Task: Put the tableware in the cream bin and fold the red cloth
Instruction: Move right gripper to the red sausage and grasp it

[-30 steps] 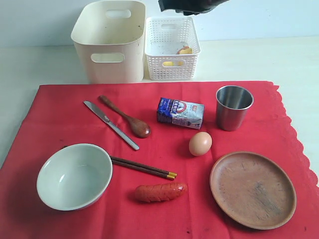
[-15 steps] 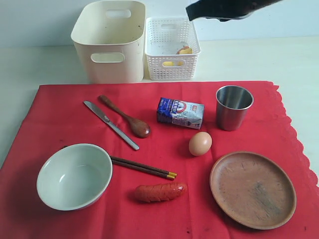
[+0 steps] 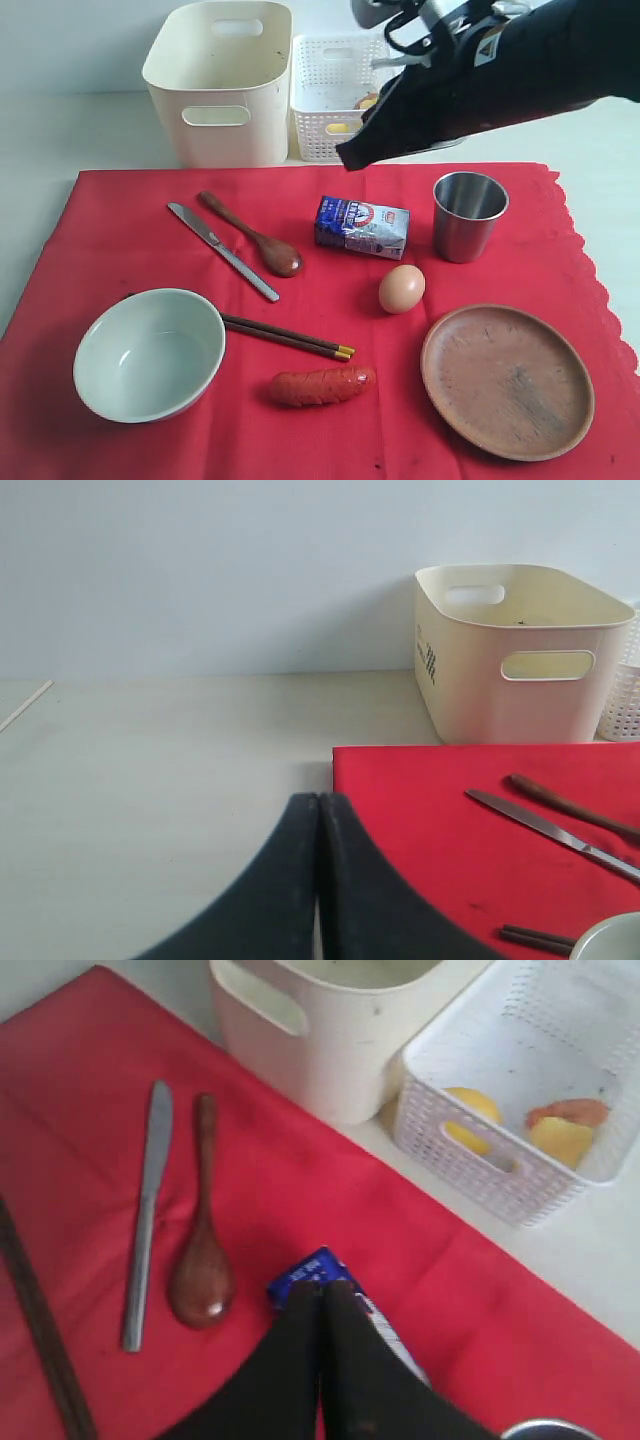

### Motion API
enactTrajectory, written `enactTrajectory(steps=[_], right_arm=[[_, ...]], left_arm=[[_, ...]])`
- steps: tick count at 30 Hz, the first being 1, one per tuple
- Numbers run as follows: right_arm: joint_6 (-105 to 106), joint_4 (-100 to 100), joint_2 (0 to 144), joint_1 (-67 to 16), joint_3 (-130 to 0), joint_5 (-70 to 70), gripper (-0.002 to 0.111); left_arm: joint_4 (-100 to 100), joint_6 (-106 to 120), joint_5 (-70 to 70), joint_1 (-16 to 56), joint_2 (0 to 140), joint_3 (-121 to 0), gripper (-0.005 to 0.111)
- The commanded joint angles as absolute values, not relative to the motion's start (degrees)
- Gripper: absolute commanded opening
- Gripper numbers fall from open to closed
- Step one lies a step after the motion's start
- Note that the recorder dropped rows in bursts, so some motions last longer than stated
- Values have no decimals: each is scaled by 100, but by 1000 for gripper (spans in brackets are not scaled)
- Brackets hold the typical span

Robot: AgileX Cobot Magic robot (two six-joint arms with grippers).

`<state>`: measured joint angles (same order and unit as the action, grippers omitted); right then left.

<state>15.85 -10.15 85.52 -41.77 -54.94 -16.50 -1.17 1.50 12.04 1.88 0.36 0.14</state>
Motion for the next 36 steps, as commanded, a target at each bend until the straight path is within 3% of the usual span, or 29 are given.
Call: enactTrajectory(steps=[1, 26, 36], right_arm=[[1727, -1040, 8609, -4528, -5461, -1487, 0], [1899, -1004, 8609, -5945, -5461, -2532, 0], [1909, -862, 8609, -6260, -5126, -2360, 0]], left_arm=[[-125, 129, 1197, 174, 0, 0, 0], [-125, 129, 1197, 174, 0, 0, 0], [-125, 129, 1197, 174, 0, 0, 0]])
